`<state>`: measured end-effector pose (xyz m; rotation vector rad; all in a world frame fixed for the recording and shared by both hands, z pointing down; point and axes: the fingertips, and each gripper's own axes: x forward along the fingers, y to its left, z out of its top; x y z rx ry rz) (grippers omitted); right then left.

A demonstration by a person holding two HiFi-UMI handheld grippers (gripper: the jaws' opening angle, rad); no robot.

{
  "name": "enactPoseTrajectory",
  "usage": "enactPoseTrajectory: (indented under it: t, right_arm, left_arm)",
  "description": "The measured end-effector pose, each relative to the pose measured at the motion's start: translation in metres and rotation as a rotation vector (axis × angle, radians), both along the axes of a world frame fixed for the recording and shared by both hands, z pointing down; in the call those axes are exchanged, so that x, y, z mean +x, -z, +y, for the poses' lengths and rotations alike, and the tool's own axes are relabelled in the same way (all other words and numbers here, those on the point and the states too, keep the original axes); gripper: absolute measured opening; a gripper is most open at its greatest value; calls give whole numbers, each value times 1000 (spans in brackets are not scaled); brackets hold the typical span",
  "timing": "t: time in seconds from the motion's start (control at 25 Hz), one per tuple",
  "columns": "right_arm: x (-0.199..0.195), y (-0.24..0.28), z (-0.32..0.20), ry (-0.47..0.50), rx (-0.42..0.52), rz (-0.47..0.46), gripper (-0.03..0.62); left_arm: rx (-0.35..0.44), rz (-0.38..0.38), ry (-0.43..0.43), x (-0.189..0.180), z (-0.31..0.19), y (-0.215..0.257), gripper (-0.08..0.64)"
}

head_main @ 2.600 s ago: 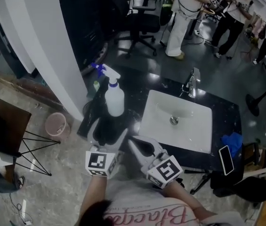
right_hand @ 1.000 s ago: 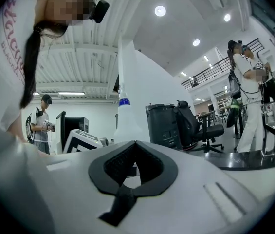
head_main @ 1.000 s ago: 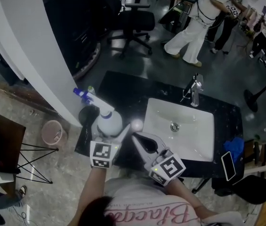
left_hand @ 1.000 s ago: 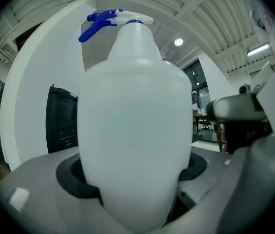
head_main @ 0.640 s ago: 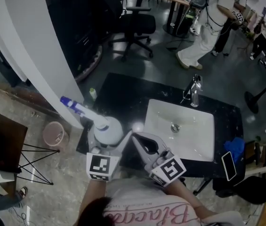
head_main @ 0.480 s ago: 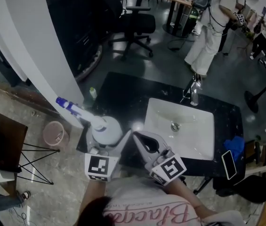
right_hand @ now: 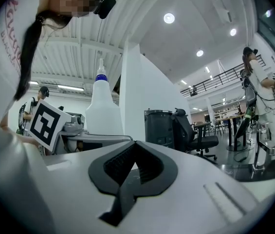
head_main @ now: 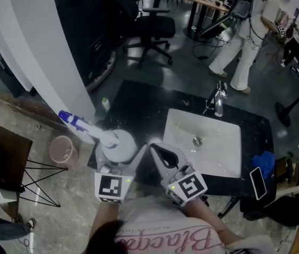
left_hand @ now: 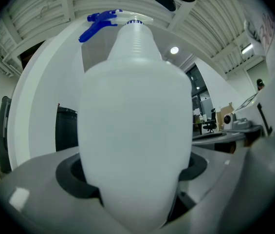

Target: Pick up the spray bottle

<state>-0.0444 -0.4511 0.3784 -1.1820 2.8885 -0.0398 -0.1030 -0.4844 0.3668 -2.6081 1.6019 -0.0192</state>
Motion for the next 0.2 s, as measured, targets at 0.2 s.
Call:
enactPoseTrajectory:
  t: [0.2]
  right_arm:
    - [0,-1,1,-14,-2,14,-1]
  left_arm:
    - [-1,7,6,-4,1,0,423]
